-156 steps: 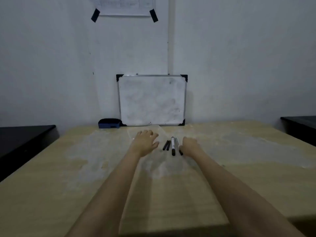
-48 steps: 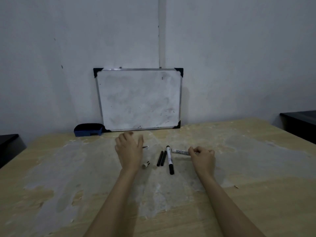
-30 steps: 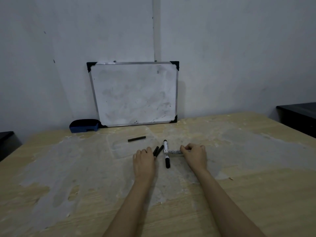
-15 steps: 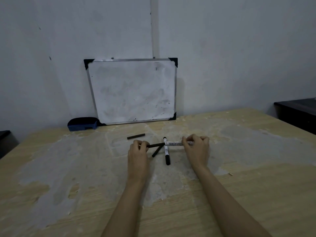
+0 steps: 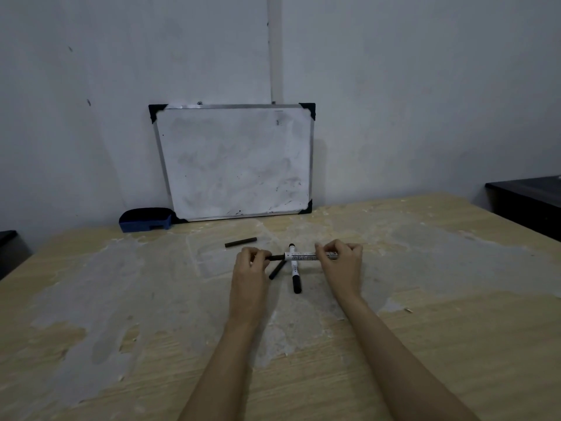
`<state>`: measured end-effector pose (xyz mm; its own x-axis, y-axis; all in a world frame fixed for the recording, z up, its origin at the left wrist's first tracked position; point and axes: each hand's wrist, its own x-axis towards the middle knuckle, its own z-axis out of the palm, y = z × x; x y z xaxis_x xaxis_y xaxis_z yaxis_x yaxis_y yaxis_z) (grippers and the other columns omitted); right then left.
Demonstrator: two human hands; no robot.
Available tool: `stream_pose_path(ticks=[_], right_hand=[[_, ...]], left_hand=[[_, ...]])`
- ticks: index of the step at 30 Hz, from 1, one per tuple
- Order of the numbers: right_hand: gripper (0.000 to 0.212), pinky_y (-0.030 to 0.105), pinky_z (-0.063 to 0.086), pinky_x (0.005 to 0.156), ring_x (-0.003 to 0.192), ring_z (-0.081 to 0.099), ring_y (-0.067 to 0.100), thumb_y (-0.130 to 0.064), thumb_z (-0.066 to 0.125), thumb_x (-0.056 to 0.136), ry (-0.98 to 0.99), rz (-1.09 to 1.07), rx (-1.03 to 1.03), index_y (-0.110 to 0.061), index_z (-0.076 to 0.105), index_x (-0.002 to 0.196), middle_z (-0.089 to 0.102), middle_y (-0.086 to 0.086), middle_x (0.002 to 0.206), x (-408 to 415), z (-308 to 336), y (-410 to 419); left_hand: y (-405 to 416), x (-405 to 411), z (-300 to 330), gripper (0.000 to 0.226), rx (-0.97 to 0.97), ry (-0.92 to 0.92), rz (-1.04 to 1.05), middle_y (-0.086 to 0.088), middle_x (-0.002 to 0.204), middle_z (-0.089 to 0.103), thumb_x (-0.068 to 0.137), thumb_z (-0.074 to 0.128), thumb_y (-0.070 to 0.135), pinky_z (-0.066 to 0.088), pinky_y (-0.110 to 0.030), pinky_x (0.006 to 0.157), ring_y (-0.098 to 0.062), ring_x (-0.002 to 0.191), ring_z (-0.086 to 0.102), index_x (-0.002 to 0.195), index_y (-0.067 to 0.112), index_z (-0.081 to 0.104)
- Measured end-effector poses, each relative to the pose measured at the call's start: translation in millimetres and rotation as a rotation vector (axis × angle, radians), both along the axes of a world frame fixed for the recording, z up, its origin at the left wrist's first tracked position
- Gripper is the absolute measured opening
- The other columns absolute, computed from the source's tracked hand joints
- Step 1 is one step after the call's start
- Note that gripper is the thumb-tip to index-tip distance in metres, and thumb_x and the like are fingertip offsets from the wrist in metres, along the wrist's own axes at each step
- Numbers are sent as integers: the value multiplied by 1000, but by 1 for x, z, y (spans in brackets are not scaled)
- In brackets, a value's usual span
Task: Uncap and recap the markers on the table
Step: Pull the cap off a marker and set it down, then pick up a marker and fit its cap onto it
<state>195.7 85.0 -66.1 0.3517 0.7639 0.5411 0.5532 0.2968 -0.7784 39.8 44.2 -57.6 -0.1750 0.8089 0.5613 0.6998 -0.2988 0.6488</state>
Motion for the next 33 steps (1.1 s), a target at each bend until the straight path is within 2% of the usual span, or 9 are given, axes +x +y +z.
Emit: stream_pose_path(ticks=[4,8,13,16,19,22,27,30,33], right_hand=[[22,20,31,71,90,39,19,-25,64,83,175,50,-49,-7,63,71,45,-7,67,-8,0,0],[29,6,36,46,61,48,16,-26,59,87,615,22,-64,-10,54,63,53,1,58,-3,4,3],[27,2,34,40,55,47,8,-26,59,87,707,5,-68,-2,56,75,54,1,60,4,4,5],[26,5,36,44,60,52,17,-26,61,85,637,-3,-93,-8,55,67,59,11,68,5,1,6],[24,25,40,64,86,57,33,-30,66,80,374,-47,-166,-16,56,64,62,16,79,5,-5,8],[19,28,38,74,97,46,25,-26,68,80,180,-3,-168,-8,64,76,51,3,70,1,-2,2],[25,45,46,83,99,44,30,-29,69,78,-137,77,-77,-4,69,79,35,-20,61,-7,2,-5],[28,45,47,83,99,45,30,-31,67,79,-141,128,-74,-3,70,80,35,-20,63,-8,3,-6],[30,39,46,82,100,44,29,-33,66,80,-81,112,-78,-4,69,82,35,-17,66,-7,5,-8]], left_hand=[[0,5,-3,37,78,118,42,-18,113,62,86,58,21,49,-41,89,-31,105,56,119,3,54],[3,-6,-8,38,-105,92,181,-14,122,51,89,50,28,38,-38,97,-28,115,44,119,7,46],[5,-13,-13,30,-343,223,239,-19,117,48,85,46,16,38,-38,95,-31,113,41,110,1,50],[7,-16,-17,23,-347,281,230,-20,115,52,87,42,8,39,-37,91,-33,109,42,106,1,53],[7,-13,-13,21,-214,76,59,-16,111,58,91,43,11,41,-33,84,-27,102,51,106,3,57],[7,-8,-7,21,-145,-70,-106,-15,107,62,91,46,5,41,-24,79,-24,95,58,105,3,61],[6,-2,-5,22,-109,-22,-177,-17,106,63,88,49,0,34,-9,74,-17,91,56,106,0,61],[4,0,-4,25,-118,-103,-168,-16,109,64,88,48,-1,38,-11,77,-13,91,55,110,1,59],[6,-2,-6,18,-71,-147,-118,-18,101,65,90,47,2,35,-14,68,-16,85,55,101,1,61]])
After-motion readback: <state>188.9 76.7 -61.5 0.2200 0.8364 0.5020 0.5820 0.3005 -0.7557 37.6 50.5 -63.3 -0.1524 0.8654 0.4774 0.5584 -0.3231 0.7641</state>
